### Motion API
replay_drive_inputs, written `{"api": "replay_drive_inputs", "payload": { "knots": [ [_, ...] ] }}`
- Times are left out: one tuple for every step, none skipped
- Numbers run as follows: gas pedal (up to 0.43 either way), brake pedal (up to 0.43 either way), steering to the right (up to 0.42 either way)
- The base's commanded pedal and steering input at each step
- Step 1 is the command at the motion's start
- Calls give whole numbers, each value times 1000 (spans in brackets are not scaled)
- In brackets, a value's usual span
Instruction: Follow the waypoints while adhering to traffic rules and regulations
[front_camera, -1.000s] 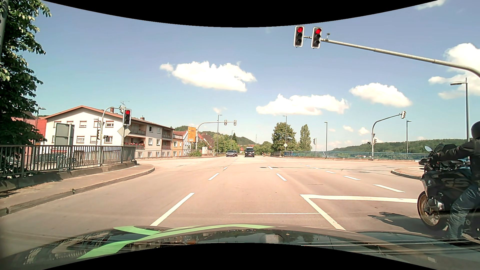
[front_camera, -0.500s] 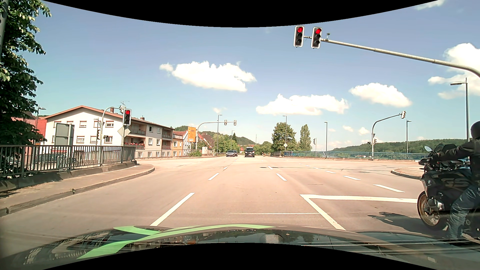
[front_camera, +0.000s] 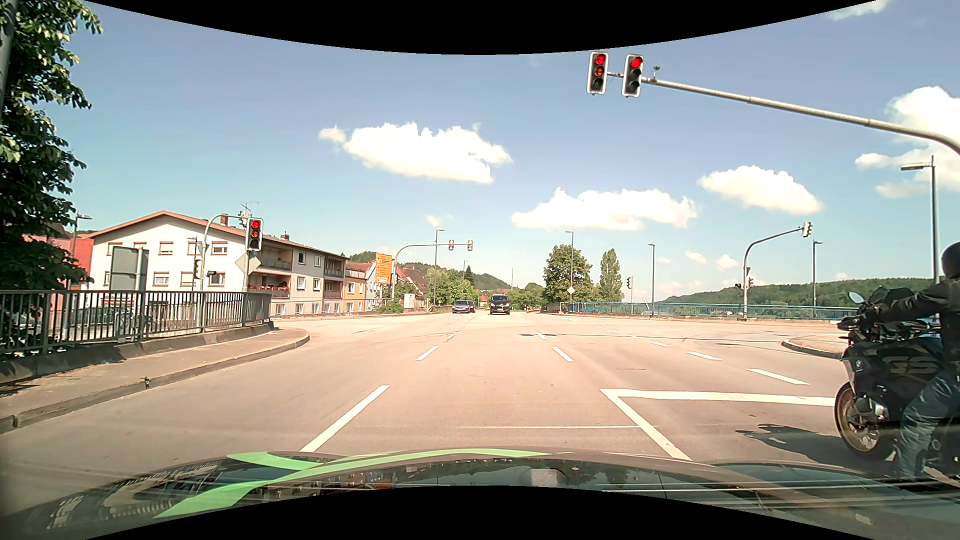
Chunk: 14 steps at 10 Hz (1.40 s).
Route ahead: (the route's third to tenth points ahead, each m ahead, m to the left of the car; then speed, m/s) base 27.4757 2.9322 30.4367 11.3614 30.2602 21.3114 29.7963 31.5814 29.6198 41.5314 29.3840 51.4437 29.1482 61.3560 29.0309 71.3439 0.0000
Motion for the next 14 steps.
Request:
{"api": "replay_drive_inputs", "payload": {
  "knots": [
    [0,280,-10],
    [0,280,-10],
    [0,280,-9],
    [0,280,-10],
    [0,280,-9],
    [0,280,-10],
    [0,280,-9],
    [0,280,-10],
    [0,280,-9],
    [0,244,-10],
    [0,116,-10],
    [0,55,-10],
    [0,6,-10],
    [0,0,-10]
  ]
}}
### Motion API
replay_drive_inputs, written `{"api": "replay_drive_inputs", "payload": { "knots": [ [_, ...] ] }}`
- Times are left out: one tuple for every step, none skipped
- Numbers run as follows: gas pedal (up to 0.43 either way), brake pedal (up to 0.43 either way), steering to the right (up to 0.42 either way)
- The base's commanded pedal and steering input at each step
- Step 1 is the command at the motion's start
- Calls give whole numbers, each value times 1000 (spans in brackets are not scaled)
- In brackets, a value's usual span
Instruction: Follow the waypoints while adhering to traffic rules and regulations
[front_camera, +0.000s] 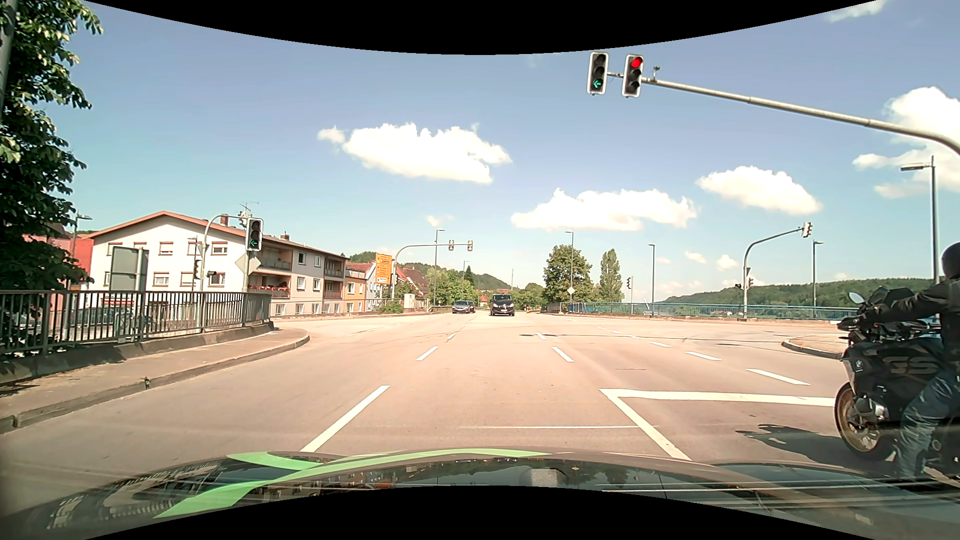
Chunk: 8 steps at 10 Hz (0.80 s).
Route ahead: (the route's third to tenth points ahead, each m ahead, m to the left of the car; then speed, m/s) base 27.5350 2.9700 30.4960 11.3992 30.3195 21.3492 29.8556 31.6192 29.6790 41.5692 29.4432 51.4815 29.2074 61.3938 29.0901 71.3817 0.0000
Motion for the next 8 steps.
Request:
{"api": "replay_drive_inputs", "payload": {
  "knots": [
    [0,0,-10],
    [0,0,-9],
    [0,0,-10],
    [8,0,-6],
    [59,0,-5],
    [67,0,-5],
    [110,0,-6],
    [130,0,-6]
  ]
}}
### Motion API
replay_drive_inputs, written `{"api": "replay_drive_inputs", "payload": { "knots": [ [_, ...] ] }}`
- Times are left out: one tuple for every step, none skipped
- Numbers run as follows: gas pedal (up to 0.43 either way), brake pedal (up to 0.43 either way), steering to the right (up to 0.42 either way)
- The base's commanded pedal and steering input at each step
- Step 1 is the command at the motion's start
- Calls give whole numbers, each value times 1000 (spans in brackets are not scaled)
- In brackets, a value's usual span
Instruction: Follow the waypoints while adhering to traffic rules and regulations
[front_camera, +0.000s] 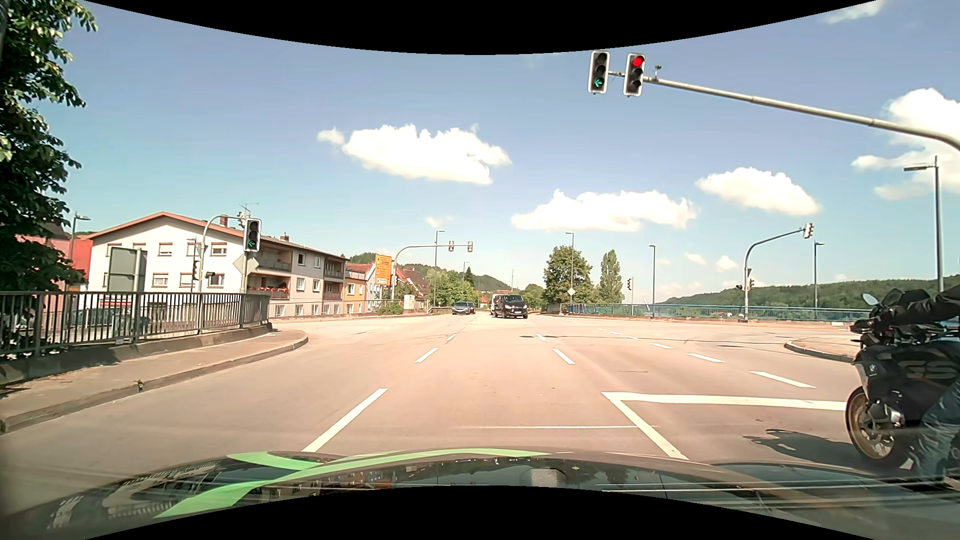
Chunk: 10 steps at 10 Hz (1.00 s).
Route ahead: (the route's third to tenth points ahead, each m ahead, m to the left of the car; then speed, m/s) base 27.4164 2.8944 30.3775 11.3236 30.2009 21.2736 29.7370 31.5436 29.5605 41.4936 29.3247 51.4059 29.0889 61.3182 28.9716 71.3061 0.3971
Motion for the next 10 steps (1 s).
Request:
{"api": "replay_drive_inputs", "payload": {
  "knots": [
    [150,0,-6],
    [157,0,-7],
    [189,0,-7],
    [197,0,-8],
    [197,0,-9],
    [209,0,-9],
    [228,0,-9],
    [280,0,-10],
    [287,0,-10],
    [319,0,-10]
  ]
}}
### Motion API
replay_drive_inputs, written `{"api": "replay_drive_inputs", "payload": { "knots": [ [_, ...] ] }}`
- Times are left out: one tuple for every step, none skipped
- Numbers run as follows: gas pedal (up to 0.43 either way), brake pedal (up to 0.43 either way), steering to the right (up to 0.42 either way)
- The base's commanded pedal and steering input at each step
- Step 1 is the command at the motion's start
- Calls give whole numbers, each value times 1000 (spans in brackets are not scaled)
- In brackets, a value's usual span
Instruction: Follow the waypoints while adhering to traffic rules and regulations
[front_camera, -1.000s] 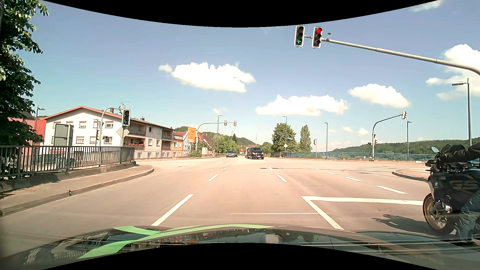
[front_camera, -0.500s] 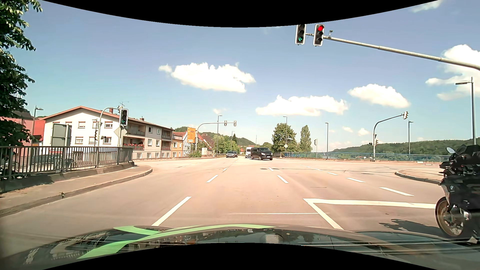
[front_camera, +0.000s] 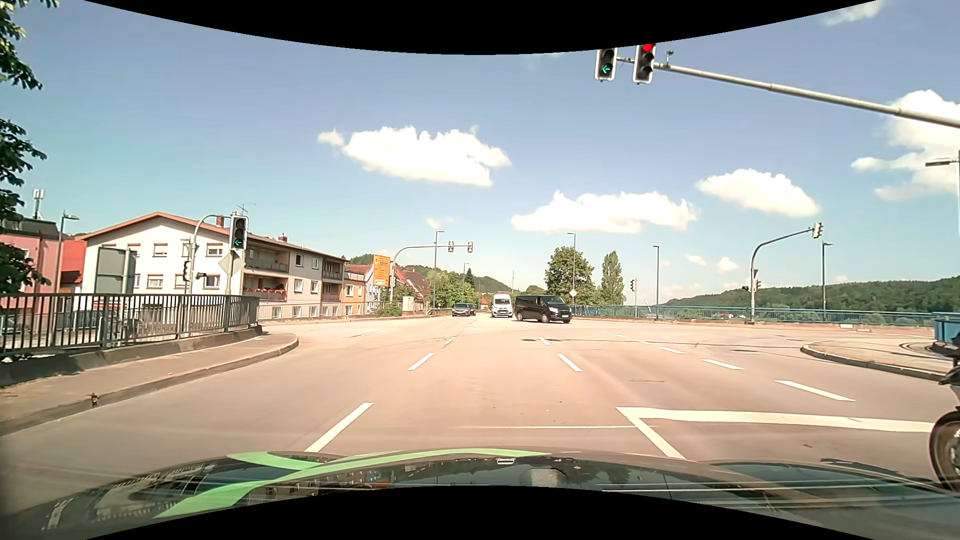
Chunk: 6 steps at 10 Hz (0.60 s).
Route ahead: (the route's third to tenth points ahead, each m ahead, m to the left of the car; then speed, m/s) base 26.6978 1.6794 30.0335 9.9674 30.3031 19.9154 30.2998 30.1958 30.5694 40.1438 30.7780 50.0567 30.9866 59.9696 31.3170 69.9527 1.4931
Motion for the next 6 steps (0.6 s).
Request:
{"api": "replay_drive_inputs", "payload": {
  "knots": [
    [350,0,-10],
    [370,0,-10],
    [390,0,-10],
    [409,0,-10],
    [421,0,-10],
    [429,0,-10]
  ]
}}
